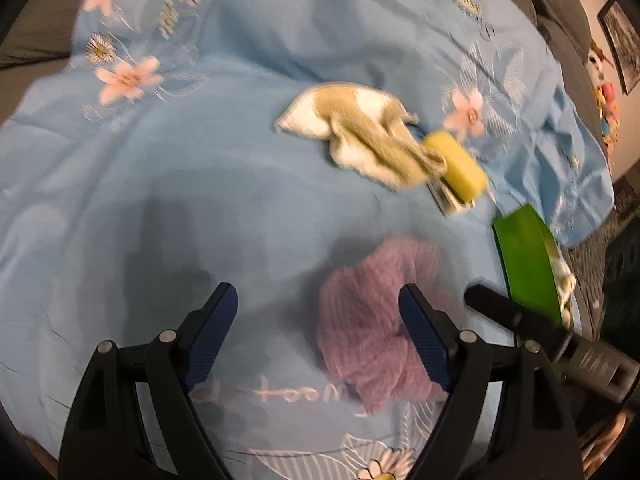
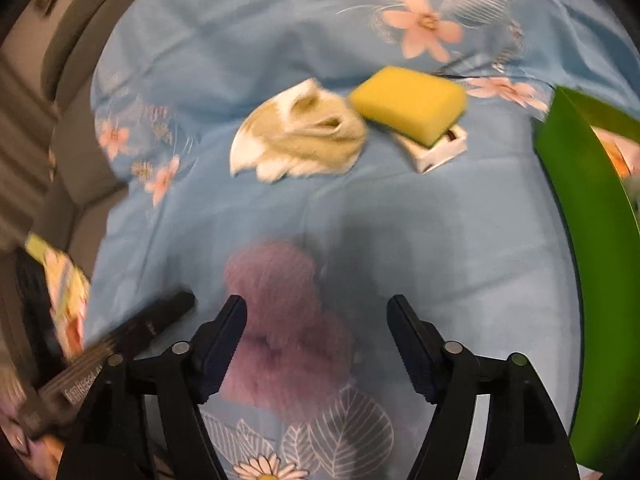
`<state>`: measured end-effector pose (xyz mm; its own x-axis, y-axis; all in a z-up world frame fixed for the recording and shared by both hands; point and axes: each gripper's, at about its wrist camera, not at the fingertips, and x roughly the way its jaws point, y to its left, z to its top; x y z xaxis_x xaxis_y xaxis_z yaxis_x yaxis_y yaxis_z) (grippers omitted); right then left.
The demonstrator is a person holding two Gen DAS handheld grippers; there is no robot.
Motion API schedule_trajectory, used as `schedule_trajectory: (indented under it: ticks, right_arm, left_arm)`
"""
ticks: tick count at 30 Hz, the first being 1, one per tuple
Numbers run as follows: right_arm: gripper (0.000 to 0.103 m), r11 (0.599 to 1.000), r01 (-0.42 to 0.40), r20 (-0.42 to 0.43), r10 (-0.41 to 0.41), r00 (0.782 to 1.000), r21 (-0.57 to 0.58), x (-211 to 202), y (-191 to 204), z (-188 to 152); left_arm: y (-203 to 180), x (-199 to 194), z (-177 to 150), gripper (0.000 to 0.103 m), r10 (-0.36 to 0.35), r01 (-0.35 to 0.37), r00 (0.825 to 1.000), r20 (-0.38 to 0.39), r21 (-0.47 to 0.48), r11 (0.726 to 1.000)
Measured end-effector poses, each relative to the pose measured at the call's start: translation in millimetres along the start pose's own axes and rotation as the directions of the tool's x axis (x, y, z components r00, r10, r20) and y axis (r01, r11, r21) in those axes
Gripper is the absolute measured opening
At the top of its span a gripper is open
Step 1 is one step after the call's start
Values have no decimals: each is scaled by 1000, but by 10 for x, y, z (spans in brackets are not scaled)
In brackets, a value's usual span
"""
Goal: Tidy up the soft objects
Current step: 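Grasp the purple mesh scrubber with the right tool, then carry the scrubber with the right tool into the box and release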
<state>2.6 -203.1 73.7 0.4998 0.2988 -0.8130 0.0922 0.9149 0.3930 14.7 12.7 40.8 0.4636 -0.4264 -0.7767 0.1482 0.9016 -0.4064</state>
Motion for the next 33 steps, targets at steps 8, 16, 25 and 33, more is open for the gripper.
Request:
schedule_trajectory:
  ticks: [8, 16, 25, 33]
  right_arm:
    - [68, 984, -142, -141, 157, 978, 110, 400, -140, -78]
    - [34, 957, -233, -118, 256, 960, 175, 501, -85, -112]
    - [32, 951, -287, 91, 278, 956, 114, -216, -167, 79]
    - [32, 927, -299, 329, 216, 919, 226, -949, -907, 150]
  left_arm:
    - [-228, 302, -146, 44, 22, -12, 994, -103, 98, 995]
    - [-358, 336, -173, 8, -15, 30, 995, -99, 144, 989]
    - [-889, -162, -2, 8, -64, 33, 989, 131, 228, 973]
    - [-1882, -176, 117, 8, -174, 94, 971, 167, 402, 911]
